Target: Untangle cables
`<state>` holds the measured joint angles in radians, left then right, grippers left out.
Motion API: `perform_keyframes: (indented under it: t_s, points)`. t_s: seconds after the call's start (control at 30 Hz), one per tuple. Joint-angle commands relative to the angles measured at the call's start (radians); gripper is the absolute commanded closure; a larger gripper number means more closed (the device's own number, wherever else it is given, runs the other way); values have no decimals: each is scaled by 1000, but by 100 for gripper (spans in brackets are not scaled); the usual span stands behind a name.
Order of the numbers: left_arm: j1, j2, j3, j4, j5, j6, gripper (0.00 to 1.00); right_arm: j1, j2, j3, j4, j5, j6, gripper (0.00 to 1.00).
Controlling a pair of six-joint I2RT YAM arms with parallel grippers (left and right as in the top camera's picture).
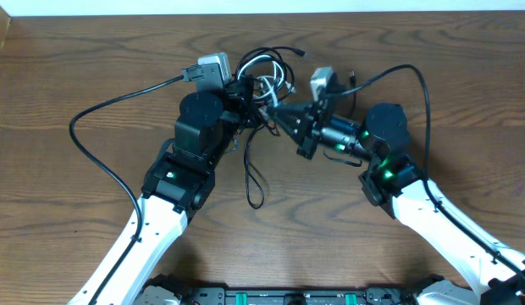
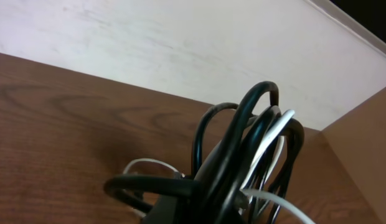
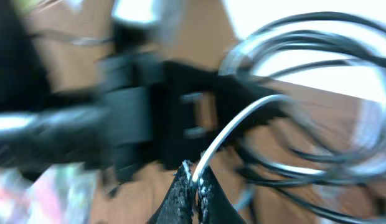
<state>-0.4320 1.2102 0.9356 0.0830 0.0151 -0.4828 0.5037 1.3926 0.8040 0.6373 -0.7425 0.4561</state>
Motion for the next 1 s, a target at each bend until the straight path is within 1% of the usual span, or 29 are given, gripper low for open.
perform_keyframes:
  t_s: [0.0, 0.1, 0.27, 0.4, 0.63, 0.77, 0.83, 0.9, 0.93, 0.97]
  points:
    - [3, -2, 17, 9, -27, -22, 93, 16, 2, -2, 22, -210, -172, 99]
    - [3, -2, 17, 13, -27, -36, 93, 23, 2, -2, 21, -327, -272, 99]
    - [5, -2, 17, 40, -27, -36, 93, 23, 2, -2, -7, -468, -362, 99]
    - [14, -4, 17, 62, -27, -43, 92, 23, 2, -2, -63, -528, -423, 99]
    - [57, -18, 17, 85, -27, -71, 93, 22, 2, -2, -217, -535, -562, 99]
    - [81, -36, 17, 100, -27, -81, 92, 22, 2, -2, -285, -511, -616, 99]
    - [90, -43, 17, 107, -27, -81, 92, 22, 2, -2, -302, -481, -619, 99]
    - [93, -51, 17, 107, -27, -80, 93, 21, 2, -2, -318, -415, -617, 83]
    - [93, -56, 17, 106, -27, -80, 93, 21, 2, -2, -320, -386, -607, 71]
    - [93, -58, 17, 106, -26, -80, 92, 21, 2, -2, -320, -342, -584, 57]
